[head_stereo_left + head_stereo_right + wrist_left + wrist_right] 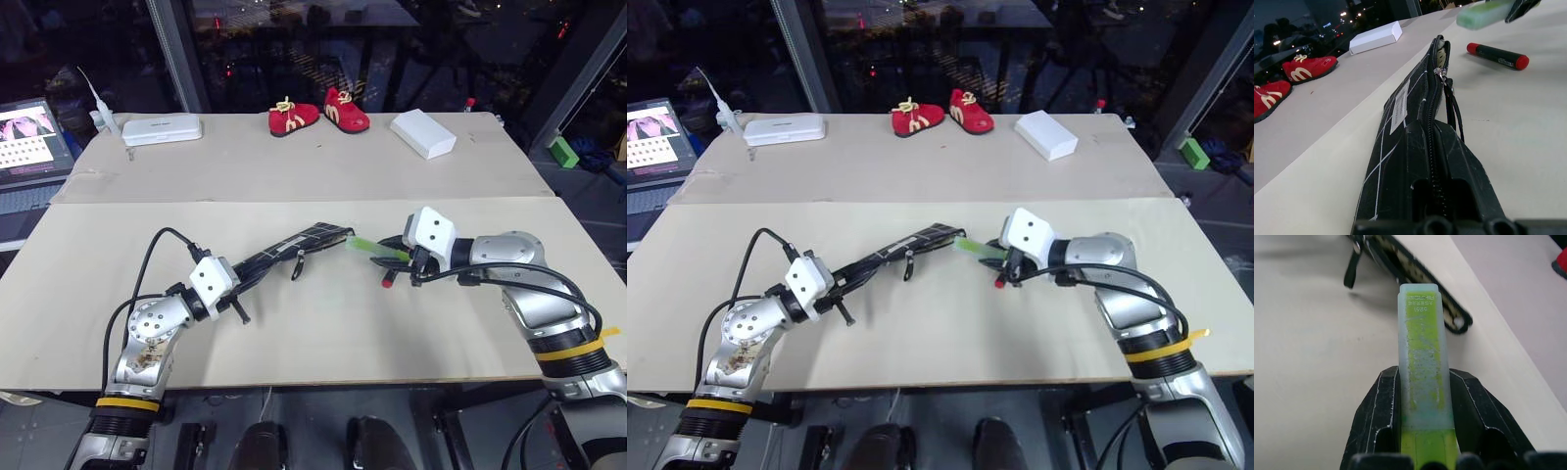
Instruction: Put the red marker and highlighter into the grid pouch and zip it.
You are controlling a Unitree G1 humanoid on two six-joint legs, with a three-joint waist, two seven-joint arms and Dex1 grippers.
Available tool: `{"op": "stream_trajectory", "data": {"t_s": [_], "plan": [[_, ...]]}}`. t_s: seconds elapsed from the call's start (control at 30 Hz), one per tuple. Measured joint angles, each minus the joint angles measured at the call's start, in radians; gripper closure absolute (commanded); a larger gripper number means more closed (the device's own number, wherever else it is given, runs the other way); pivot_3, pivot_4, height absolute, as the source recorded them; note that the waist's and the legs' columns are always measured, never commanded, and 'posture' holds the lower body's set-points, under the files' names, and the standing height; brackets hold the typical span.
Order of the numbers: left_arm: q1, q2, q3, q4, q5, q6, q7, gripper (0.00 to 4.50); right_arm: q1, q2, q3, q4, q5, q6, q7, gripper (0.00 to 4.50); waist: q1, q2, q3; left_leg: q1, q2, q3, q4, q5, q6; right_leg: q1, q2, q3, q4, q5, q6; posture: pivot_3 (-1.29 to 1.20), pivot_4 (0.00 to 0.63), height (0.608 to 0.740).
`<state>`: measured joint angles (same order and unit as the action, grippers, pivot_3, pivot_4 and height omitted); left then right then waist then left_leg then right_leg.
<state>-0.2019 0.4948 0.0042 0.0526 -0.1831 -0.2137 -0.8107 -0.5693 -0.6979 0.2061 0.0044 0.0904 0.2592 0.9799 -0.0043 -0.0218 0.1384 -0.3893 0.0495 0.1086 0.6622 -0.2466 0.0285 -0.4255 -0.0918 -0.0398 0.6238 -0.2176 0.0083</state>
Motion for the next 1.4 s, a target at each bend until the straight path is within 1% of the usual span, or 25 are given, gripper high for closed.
{"op": "stream_trajectory", "data": {"t_s": [0.2,0.53,0.77,0.97,1.27,1.4], "plan": [[-0.001,-0.003,-0.002,0.000,0.000,0.000,-0.001,4.50,-0.028,0.057,0.024,0.066,-0.030,-0.014,0.000,3.46,-0.008,0.000,0.000,0.000,0.000,0.000,0.000,0.000,0.000,0.000,0.000,0.000,0.001,0.000,0.000,0.00,0.150,0.740],[0.008,-0.003,-0.002,0.000,0.001,-0.002,-0.001,4.50,-0.078,0.073,0.025,0.131,-0.045,-0.043,0.020,3.46,-0.007,0.000,0.000,0.000,0.000,0.000,0.000,0.000,0.000,0.000,0.000,0.000,0.001,0.000,0.000,0.00,0.150,0.740],[0.016,-0.005,-0.004,-0.001,0.002,-0.003,0.000,4.50,-0.101,0.088,0.054,0.189,-0.081,-0.073,0.029,3.46,-0.009,0.000,0.000,0.000,0.000,0.000,0.000,0.000,0.000,0.000,0.000,0.000,0.001,0.000,0.000,0.00,0.150,0.740],[0.016,-0.005,-0.005,-0.001,0.003,-0.005,0.000,4.50,-0.168,0.121,0.065,0.249,-0.112,-0.104,0.029,3.46,-0.009,0.000,0.000,0.000,0.001,0.000,0.000,0.000,0.000,0.000,0.000,0.000,0.001,0.000,0.000,0.00,0.150,0.740],[0.015,-0.004,-0.007,-0.001,0.003,-0.005,-0.006,4.50,-0.227,0.197,0.164,0.308,-0.228,-0.128,0.017,3.46,-0.010,0.000,0.000,0.000,0.001,0.001,0.000,0.000,0.000,-0.001,0.000,0.000,0.001,0.000,0.000,0.00,0.150,0.740],[0.013,-0.004,-0.010,-0.001,0.003,-0.005,-0.007,4.50,-0.255,0.225,0.189,0.332,-0.282,-0.129,-0.016,3.46,-0.010,0.000,0.000,0.000,0.001,0.001,0.000,0.000,0.000,-0.001,0.000,0.000,0.001,0.000,-0.001,0.00,0.150,0.740]]}}
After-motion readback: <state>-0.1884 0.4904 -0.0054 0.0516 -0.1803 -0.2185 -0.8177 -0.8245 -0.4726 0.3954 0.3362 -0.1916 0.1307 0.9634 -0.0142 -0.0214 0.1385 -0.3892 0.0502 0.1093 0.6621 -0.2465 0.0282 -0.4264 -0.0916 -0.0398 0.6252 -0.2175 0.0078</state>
